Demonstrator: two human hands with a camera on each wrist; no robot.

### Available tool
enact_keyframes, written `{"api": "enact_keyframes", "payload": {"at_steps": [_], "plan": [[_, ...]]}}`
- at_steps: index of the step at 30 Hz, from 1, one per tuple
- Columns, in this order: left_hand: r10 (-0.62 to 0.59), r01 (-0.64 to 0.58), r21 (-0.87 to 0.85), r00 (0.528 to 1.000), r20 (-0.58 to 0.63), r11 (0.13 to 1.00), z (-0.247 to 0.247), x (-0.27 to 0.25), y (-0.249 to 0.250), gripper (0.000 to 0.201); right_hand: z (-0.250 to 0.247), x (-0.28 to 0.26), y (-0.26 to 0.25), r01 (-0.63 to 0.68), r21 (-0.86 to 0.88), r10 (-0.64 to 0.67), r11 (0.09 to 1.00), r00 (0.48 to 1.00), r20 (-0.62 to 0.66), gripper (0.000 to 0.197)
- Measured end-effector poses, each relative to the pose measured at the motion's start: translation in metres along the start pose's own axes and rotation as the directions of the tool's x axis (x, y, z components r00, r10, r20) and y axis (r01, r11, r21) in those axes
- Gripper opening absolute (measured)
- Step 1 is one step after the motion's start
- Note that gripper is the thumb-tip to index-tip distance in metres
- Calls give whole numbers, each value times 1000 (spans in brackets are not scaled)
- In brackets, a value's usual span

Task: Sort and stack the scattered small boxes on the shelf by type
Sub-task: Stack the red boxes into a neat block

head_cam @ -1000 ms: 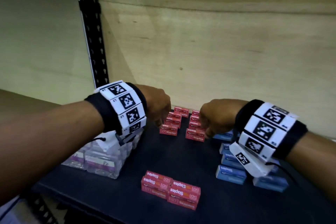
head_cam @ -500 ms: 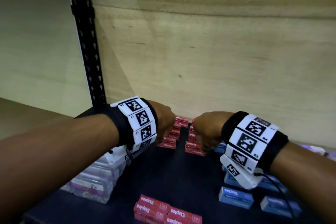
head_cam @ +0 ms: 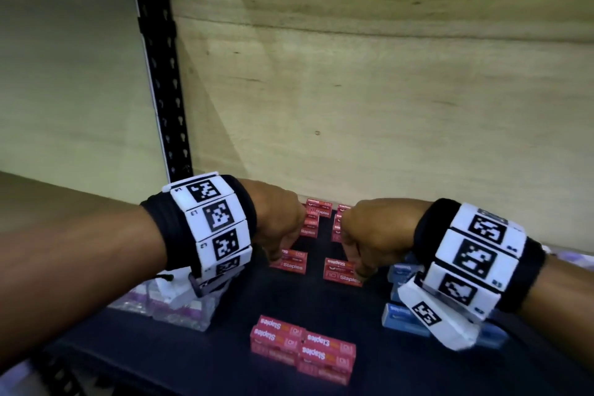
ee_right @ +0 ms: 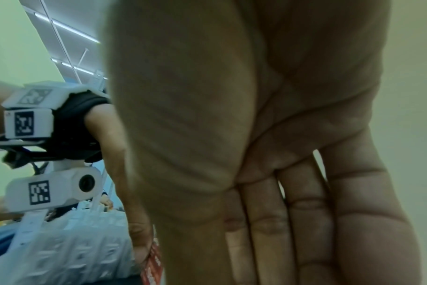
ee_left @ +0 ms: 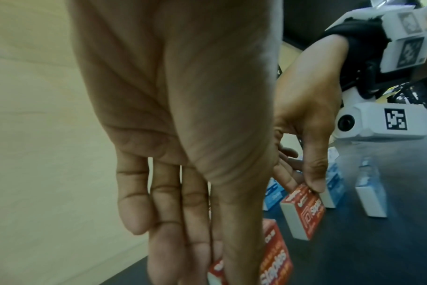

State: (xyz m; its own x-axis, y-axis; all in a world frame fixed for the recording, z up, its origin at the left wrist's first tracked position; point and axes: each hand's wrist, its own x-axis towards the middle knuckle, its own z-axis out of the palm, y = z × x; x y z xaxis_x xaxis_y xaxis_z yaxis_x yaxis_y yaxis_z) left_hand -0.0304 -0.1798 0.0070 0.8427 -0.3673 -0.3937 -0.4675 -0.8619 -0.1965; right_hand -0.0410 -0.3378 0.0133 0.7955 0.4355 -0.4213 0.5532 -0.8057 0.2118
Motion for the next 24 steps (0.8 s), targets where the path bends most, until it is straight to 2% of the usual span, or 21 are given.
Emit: {"api": "enact_keyframes", "payload": {"at_steps": [6,12,19,24], "plan": [[36,-36,-25,999,35,999,14,-30,8,9,14,-27,-16,64,10,-64,998,998,-3,18],[31,-24,-92,997,77,995,27,-48,9,14,31,-42,-25,68,37,-68,997,998,2,17],[46,-25,-164,992,122,986,34,-62,15,19,41,-51,-21,65,174,-68,983,998,7,13],[41,-10,-238,991,124,971,31,-69,14,24,41,-56,-22,61,250,-68,966,997,20,17]]}}
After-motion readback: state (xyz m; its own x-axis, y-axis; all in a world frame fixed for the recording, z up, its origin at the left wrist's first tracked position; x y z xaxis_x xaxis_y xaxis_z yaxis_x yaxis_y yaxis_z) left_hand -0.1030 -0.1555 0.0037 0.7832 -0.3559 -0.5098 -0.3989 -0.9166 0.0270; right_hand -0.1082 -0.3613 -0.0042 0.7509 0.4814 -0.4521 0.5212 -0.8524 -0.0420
